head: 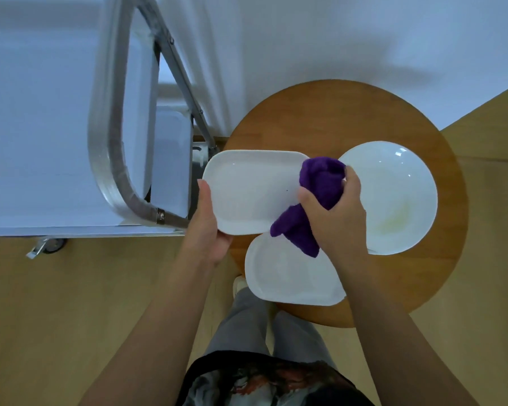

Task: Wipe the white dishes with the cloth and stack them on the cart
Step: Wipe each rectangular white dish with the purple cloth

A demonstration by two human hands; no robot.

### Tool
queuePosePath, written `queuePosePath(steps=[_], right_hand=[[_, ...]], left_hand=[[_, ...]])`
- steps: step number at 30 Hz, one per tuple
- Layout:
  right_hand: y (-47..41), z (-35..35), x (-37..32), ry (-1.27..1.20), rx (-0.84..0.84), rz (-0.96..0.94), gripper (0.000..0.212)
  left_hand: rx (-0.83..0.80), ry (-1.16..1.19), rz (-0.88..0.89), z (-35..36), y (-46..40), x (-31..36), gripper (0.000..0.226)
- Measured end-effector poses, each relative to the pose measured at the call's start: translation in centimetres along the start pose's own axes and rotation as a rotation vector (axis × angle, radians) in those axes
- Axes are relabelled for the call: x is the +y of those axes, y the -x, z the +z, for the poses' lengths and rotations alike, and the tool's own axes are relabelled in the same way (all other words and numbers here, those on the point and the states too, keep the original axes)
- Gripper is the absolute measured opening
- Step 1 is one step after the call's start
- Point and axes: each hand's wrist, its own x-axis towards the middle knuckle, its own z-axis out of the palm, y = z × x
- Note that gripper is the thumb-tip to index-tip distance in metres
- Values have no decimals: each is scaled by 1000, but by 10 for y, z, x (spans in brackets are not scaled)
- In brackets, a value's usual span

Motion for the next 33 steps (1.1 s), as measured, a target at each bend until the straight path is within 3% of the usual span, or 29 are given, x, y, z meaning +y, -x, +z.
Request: queuePosePath(steps=[3, 6, 10, 12, 16, 20, 24, 28, 33], right_hand=[[1, -13, -14, 203, -93, -138, 89], [3, -25, -25, 253, 59, -246, 79], [12, -33, -47, 220, 210, -340, 65], [21, -35, -58, 199, 186, -439, 62], [49, -37, -66, 187, 87, -678, 52], [60, -57, -65, 118, -160, -734, 50], [67, -84, -66, 94, -280, -798, 49], [74, -108, -55, 127, -331, -921, 40], [79, -130, -25, 148, -254, -977, 37]], left_hand=[[-25, 81, 18, 24, 29, 6, 49], [-72, 173, 6, 52, 55, 8, 54], [-79, 143, -1, 88, 78, 4, 82], [-53, 137, 39, 101, 87, 6, 85], [-110, 104, 205, 111, 100, 5, 61], [-86, 133, 203, 112, 108, 2, 50], [-4, 160, 174, 119, 113, 12, 66], [-34, 116, 180, 120, 119, 21, 64], [26, 51, 126, 125, 128, 26, 86]])
